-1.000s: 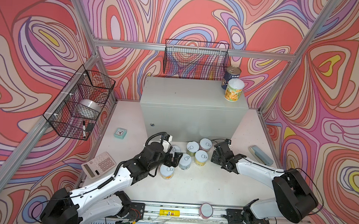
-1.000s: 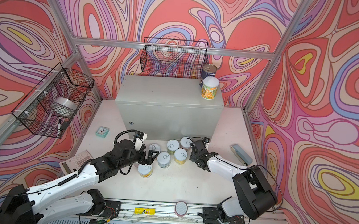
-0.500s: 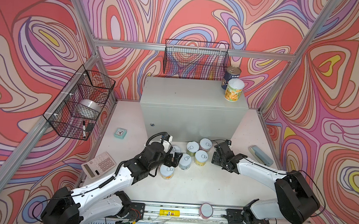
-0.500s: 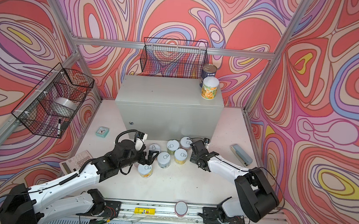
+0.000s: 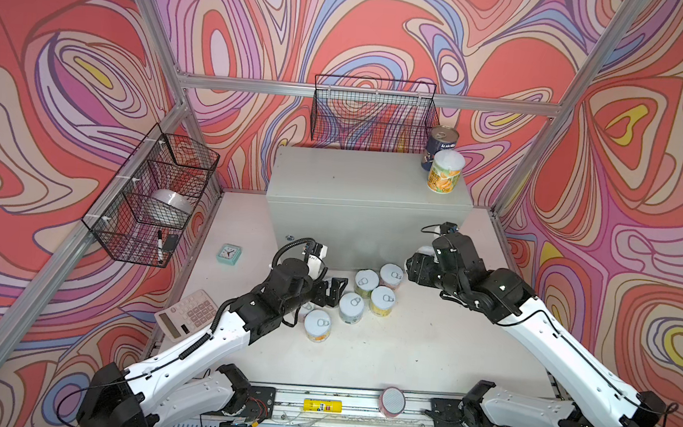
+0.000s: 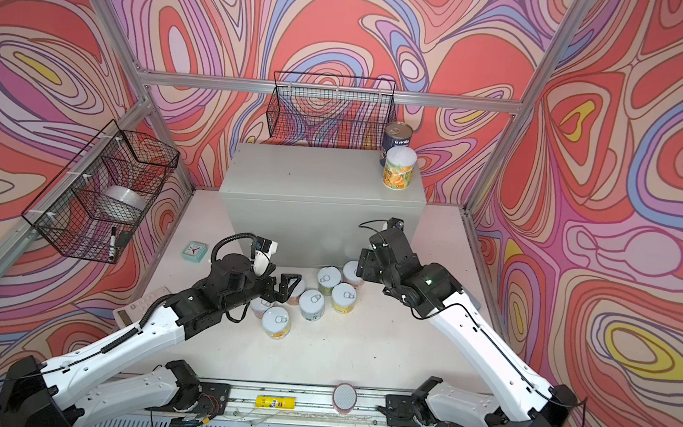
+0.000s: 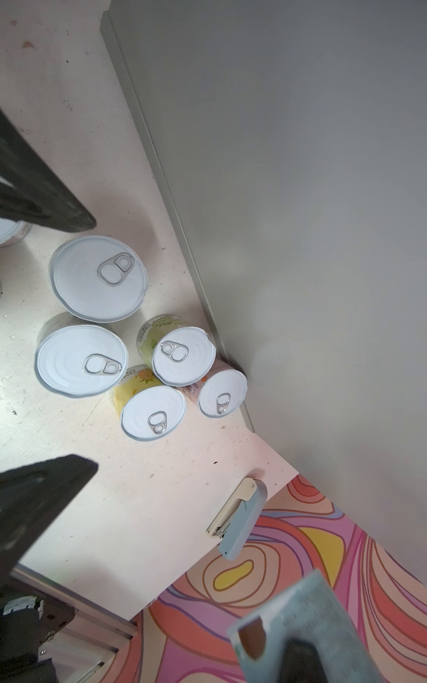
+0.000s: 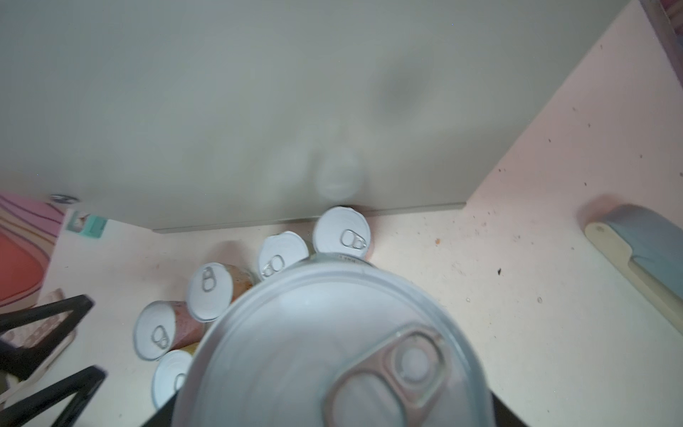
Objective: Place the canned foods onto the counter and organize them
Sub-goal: 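Lift the can with right gripper and lower it onto the cabinet top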
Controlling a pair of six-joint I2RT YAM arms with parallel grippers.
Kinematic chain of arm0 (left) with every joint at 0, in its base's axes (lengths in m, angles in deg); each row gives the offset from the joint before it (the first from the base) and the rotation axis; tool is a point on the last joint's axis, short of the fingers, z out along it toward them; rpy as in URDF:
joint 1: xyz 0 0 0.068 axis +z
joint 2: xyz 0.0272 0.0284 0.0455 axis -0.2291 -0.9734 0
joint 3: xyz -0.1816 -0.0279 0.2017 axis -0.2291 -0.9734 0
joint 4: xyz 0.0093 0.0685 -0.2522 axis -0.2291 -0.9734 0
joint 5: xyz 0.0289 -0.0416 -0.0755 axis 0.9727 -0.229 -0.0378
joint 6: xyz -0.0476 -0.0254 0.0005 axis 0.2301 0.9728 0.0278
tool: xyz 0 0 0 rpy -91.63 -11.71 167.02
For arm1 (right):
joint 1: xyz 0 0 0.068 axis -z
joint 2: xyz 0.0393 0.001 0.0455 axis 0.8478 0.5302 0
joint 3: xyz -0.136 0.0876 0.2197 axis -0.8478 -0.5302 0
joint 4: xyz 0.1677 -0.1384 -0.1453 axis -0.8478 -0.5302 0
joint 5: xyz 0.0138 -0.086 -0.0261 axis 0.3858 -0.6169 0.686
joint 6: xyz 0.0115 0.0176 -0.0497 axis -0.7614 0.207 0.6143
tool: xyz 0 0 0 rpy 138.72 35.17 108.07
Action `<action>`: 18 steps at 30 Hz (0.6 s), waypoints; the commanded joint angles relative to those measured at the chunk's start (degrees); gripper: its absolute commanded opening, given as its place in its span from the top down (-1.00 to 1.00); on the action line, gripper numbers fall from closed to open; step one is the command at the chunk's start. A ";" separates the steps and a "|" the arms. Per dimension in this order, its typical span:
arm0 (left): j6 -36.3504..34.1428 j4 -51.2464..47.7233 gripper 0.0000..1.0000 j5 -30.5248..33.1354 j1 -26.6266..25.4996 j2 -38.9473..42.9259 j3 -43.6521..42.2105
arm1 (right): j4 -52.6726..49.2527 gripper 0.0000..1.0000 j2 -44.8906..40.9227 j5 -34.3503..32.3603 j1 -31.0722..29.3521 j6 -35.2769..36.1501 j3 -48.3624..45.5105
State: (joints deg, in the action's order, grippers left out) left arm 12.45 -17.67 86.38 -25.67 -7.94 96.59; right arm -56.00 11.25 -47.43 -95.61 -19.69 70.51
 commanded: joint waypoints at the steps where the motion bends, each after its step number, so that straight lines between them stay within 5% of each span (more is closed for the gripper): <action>1: -1.52 -2.54 -0.92 -0.23 0.60 0.18 2.13 | -5.51 1.00 3.53 0.62 -1.41 5.06 12.89; 8: -2.60 -5.45 -0.91 -1.13 0.77 -0.51 5.96 | -13.47 1.00 17.34 2.57 -1.45 9.98 36.66; 18: -6.05 -17.61 -0.90 -4.26 0.77 -4.11 17.23 | -21.10 1.00 33.54 -2.75 -1.40 15.78 65.09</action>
State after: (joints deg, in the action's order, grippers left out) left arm 8.78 -29.24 83.45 -25.28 -10.59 110.71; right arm -76.19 43.14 -46.92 -96.81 -7.27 128.74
